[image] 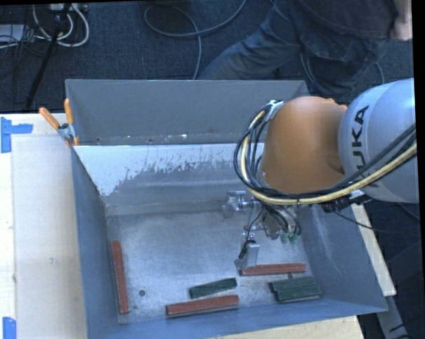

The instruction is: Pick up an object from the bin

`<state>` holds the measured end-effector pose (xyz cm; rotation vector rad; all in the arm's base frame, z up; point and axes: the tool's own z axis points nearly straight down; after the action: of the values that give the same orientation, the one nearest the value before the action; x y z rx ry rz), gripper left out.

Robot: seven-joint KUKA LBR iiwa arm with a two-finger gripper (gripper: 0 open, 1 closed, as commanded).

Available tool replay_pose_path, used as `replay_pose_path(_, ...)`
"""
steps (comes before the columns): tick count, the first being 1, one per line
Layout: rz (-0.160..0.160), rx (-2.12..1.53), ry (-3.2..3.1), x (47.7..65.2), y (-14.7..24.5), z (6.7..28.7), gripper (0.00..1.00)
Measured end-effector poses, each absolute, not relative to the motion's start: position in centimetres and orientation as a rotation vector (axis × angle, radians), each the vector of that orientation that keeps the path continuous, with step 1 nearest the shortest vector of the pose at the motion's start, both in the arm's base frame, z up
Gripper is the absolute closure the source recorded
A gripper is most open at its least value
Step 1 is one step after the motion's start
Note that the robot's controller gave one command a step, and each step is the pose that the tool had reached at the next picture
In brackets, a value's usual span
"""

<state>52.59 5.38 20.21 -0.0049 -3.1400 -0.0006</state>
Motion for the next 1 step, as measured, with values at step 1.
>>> replay_pose_path(1,-0.001,-0.005,-3.140,52.59,5.38,20.21,0.00)
